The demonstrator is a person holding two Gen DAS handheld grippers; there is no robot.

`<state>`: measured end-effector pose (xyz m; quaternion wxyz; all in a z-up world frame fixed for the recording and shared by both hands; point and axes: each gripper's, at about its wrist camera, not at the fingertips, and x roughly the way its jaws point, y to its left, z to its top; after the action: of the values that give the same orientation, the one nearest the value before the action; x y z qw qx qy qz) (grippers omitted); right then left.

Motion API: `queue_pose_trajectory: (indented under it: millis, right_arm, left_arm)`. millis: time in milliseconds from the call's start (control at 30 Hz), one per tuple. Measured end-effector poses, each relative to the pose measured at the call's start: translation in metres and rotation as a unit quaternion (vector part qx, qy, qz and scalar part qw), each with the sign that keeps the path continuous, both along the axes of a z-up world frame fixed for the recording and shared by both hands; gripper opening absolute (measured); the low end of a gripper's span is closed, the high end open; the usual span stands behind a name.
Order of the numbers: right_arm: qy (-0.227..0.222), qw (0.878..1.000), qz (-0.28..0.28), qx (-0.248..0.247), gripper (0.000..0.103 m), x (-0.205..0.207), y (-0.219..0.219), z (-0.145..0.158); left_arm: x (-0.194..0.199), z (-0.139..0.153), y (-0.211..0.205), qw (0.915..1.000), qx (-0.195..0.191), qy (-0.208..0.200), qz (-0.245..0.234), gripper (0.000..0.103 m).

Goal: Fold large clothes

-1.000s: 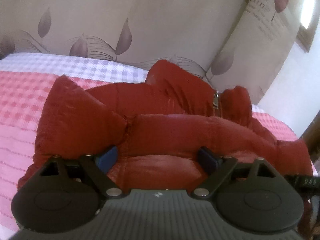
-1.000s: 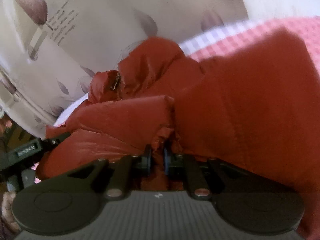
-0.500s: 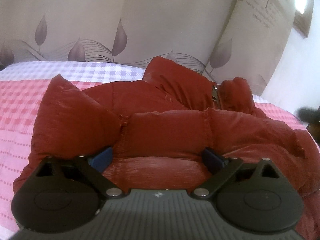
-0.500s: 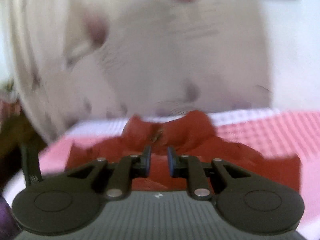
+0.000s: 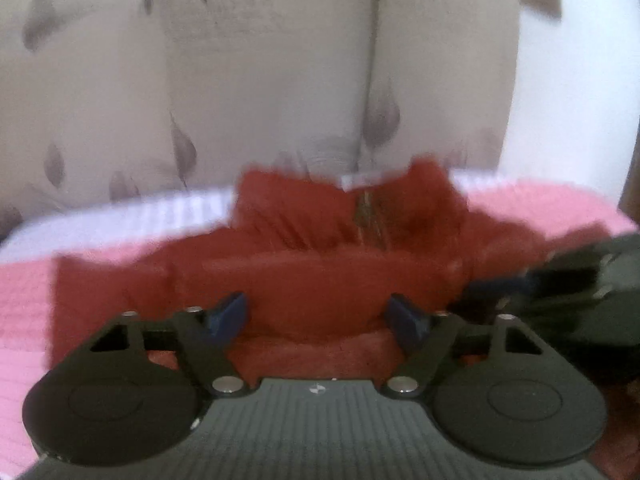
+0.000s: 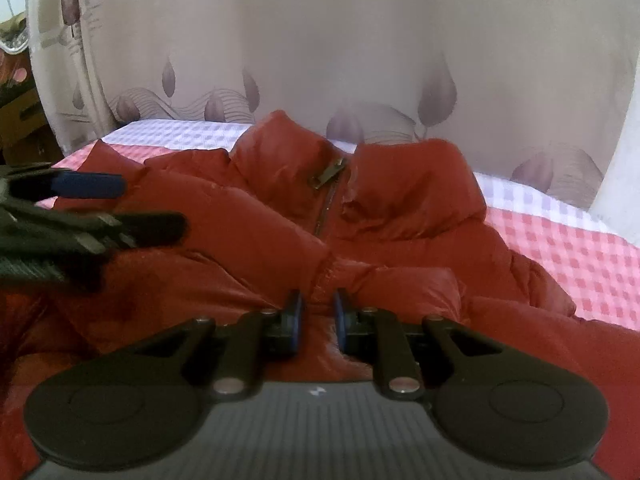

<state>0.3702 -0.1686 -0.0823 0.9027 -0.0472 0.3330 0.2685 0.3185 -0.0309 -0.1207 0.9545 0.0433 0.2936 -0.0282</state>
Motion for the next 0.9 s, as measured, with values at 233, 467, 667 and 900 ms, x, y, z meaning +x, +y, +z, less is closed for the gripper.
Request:
queue_pose_trajectory:
  millis: [233,467,667,900]
  right_arm:
    - [0.016,0.998,-0.013,0.057,0.016,0.007,-0.033,-0.002]
    - [0.026,0.998,-0.011,0.051,0.016,0.01,-0.042,-0.016]
    - [-0.013,1.0,-0.015,0.01,0.015,0.002,-0.026,-0.027]
    - [-0.019,1.0,-0.015,0.013,0.015,0.001,-0.028,-0.029]
  left_arm:
    - [0.023,-0.02,0.028,0.997,-0.058,0.047,0.022,0.103]
    - [0.027,-0.028,0.026,0.9975,-0.047,0.05,0.017,0.103]
    - [0.028,-0.034,0.024,0.9976,-0.042,0.05,0.019,0.103]
    - [0.021,-0.023,0.034,0.9978,-0.039,0.034,0.041,0.103]
